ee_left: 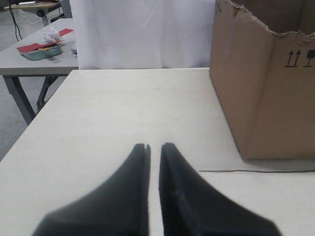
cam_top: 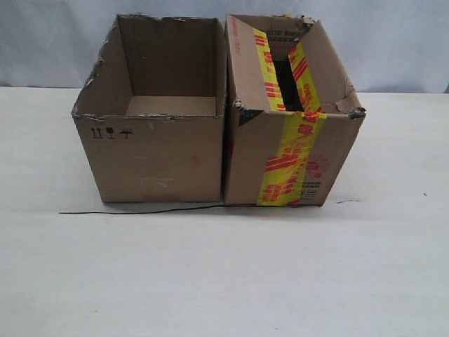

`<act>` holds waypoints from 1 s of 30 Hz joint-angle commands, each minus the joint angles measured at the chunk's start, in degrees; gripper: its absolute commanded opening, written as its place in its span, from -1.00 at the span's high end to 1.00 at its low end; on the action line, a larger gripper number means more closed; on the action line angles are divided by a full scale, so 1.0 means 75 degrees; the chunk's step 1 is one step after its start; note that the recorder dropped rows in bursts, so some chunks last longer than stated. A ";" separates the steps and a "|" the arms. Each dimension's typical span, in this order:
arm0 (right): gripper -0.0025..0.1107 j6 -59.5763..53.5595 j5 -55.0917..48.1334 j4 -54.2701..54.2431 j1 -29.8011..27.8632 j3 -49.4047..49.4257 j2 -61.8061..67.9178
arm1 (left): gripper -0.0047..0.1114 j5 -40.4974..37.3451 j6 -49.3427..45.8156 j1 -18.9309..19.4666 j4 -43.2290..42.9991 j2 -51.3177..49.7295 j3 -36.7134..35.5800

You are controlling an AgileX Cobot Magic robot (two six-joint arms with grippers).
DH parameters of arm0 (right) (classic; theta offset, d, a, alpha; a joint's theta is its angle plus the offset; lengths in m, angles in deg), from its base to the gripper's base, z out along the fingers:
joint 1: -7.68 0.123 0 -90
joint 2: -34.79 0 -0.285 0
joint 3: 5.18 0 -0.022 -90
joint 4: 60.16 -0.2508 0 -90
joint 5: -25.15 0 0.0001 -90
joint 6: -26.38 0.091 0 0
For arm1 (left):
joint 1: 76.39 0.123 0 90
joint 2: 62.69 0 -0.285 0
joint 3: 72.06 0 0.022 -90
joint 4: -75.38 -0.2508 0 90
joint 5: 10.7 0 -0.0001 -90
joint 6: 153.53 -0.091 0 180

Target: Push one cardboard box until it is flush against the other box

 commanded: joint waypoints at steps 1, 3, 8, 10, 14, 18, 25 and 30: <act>0.96 -0.0047 0.0083 -0.0021 -0.0887 0.0384 -0.0697 | 0.92 0.0092 0.0030 -0.0062 0.0052 0.0007 -0.0013; 0.96 -0.0047 0.0083 -0.0021 -0.1156 0.0572 -0.0868 | 0.92 0.0092 0.0030 -0.0062 0.0052 0.0007 -0.0013; 0.96 -0.0047 0.0065 -0.0021 -0.1278 0.0681 -0.0886 | 0.92 0.0092 0.0030 -0.0062 0.0052 0.0007 -0.0013; 0.96 -0.0047 0.0065 -0.0021 -0.1278 0.0681 -0.0886 | 0.92 0.0092 0.0030 -0.0062 0.0052 0.0007 -0.0013; 0.96 -0.0047 0.0063 -0.0021 -0.1278 0.0697 -0.0886 | 0.92 0.0092 0.0030 -0.0062 0.0052 0.0007 -0.0013; 0.96 -0.0047 0.0249 -0.0041 -0.1278 0.1184 -0.1345 | 0.92 0.0092 0.0030 -0.0062 0.0052 0.0007 -0.0013; 0.96 -0.0047 0.0238 -0.0078 -0.1305 0.1897 -0.1345 | 0.92 0.0092 0.0030 -0.0062 0.0052 0.0007 -0.0013; 0.96 -0.0047 0.0257 -0.0381 -0.1305 0.1897 -0.1345 | 0.92 0.0092 0.0030 -0.0062 0.0052 0.0007 -0.0013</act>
